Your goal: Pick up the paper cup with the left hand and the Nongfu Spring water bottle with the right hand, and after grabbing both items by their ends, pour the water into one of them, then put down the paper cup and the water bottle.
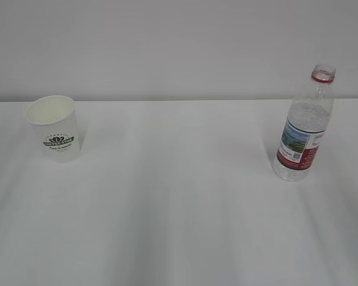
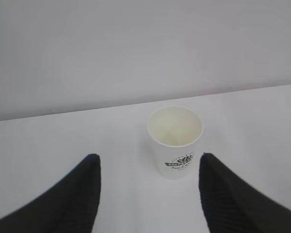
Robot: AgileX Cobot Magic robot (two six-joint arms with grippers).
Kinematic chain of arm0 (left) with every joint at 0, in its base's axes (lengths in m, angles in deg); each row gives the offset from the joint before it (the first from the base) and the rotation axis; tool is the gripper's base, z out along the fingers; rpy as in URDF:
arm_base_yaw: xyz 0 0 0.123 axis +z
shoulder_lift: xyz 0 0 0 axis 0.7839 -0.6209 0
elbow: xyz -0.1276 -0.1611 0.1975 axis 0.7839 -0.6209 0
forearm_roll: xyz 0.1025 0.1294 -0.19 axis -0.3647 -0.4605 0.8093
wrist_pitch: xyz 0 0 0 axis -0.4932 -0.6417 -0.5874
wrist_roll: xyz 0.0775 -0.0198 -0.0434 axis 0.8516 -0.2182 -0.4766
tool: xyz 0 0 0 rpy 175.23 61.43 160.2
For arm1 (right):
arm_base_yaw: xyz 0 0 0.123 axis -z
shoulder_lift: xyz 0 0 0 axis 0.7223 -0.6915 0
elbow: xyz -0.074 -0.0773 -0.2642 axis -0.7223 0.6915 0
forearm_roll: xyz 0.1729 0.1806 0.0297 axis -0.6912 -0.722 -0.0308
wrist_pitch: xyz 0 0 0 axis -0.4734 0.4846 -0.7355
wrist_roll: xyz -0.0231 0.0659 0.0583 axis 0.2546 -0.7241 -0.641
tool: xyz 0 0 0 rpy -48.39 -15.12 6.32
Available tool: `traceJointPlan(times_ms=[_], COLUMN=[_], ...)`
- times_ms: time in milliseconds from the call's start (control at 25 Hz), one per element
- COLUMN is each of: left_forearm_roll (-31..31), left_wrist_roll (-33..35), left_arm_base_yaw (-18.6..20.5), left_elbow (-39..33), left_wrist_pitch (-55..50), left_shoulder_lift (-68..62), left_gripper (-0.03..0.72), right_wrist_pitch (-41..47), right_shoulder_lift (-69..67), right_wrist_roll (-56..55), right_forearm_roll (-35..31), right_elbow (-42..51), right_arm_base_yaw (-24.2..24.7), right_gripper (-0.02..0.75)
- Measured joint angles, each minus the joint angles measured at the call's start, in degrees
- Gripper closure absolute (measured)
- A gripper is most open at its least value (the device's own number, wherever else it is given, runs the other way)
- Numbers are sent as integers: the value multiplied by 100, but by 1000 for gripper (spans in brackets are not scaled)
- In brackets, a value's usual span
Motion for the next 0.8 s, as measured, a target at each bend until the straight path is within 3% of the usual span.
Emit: traceJointPlan(times_ms=[600, 800], left_forearm_roll=[27, 55], left_wrist_roll=[0, 0], left_arm_base_yaw=[0, 0], left_elbow=[-72, -599], left_wrist_pitch=[1335, 2555], left_shoulder_lift=[-1776, -2393], left_gripper=[227, 227], right_wrist_pitch=[-2624, -3087], right_shoulder_lift=[-1267, -1485], right_wrist_roll=[45, 59], right_forearm_roll=[94, 138], right_elbow=[642, 693], right_arm_base_yaw=[3, 3], right_gripper=[183, 183])
